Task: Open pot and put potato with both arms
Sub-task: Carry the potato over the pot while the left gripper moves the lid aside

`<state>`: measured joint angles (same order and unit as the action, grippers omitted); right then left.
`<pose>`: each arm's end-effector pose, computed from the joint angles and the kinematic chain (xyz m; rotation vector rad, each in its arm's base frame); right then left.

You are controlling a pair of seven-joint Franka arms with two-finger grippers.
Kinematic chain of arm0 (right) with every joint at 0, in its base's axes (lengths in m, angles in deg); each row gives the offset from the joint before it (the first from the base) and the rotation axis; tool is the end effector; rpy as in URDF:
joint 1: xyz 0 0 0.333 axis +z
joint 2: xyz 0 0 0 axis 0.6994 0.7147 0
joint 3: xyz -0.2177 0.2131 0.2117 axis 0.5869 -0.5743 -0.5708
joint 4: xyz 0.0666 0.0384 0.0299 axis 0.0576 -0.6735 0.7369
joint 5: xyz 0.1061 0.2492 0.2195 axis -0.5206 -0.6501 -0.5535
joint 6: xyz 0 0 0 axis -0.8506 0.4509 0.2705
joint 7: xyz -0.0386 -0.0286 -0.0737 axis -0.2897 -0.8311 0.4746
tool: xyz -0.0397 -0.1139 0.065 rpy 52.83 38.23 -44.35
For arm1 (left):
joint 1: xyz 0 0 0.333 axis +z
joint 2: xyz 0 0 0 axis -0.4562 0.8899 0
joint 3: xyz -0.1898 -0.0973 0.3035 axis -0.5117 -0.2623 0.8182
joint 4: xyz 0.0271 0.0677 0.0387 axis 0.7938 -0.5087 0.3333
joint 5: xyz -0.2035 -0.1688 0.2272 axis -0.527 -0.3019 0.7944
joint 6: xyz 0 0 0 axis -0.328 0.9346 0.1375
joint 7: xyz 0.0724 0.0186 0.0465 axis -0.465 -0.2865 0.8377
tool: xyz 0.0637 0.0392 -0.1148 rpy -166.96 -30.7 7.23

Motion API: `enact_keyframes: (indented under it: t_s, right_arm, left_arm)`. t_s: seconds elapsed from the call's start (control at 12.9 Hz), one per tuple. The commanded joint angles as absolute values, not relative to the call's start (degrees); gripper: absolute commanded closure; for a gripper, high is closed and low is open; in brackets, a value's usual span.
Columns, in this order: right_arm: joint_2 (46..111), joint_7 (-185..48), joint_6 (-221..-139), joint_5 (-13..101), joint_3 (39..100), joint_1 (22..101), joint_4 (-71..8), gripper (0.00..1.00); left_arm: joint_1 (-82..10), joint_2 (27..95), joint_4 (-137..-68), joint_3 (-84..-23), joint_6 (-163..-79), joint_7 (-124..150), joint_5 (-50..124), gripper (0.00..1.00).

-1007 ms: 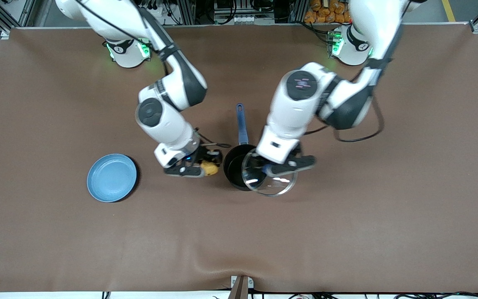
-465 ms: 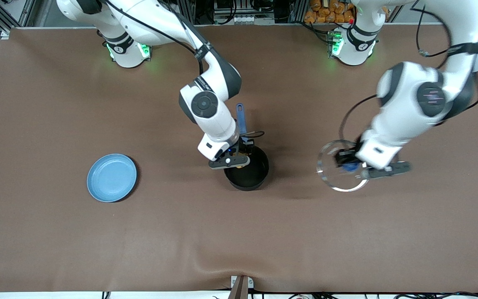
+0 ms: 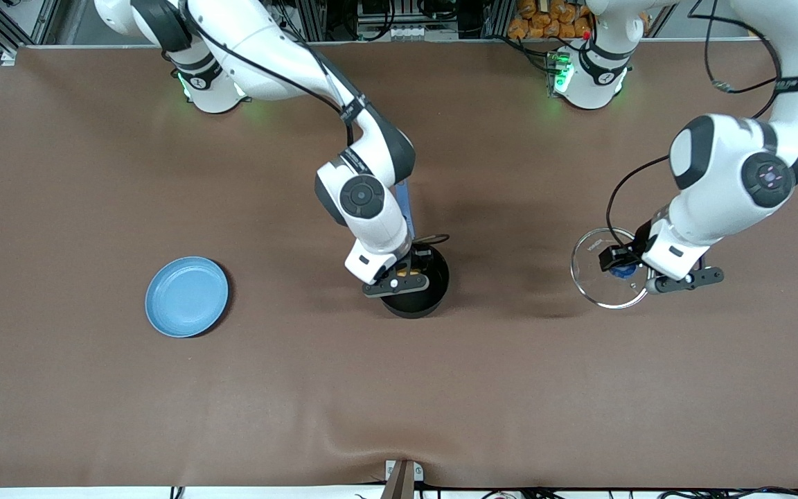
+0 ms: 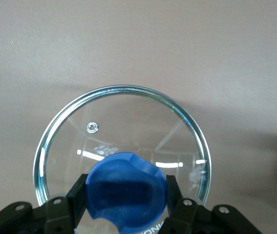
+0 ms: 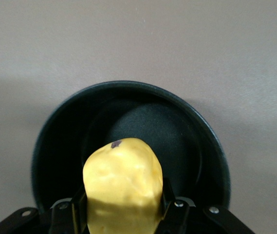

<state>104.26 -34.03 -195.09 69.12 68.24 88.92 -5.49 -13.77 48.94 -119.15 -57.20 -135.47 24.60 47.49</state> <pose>0.5731 0.5190 0.2833 -2.9574 -0.1435 -0.0877 0.5655 -0.0716 0.3913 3.0509 0.2646 0.0220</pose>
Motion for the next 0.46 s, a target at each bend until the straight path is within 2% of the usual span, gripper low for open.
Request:
enact_keyframes:
  t_s: [0.0,0.31,0.39]
  right_arm:
    - [108.63,-33.52,-194.44,69.84,68.66,89.56,-0.59,1.00]
    - [111.27,-33.43,-199.01,69.75,68.57,90.17,-0.59,1.00]
    - [111.62,-33.43,-199.10,69.75,68.57,90.26,-0.51,1.00]
  left_arm:
    - [-11.94,53.45,-120.82,-57.93,-143.44,24.33,50.93,0.61]
    - [-10.18,59.08,-120.65,-57.84,-150.22,24.42,55.76,0.58]
    - [-9.83,59.87,-120.65,-57.84,-151.37,24.42,56.30,0.52]
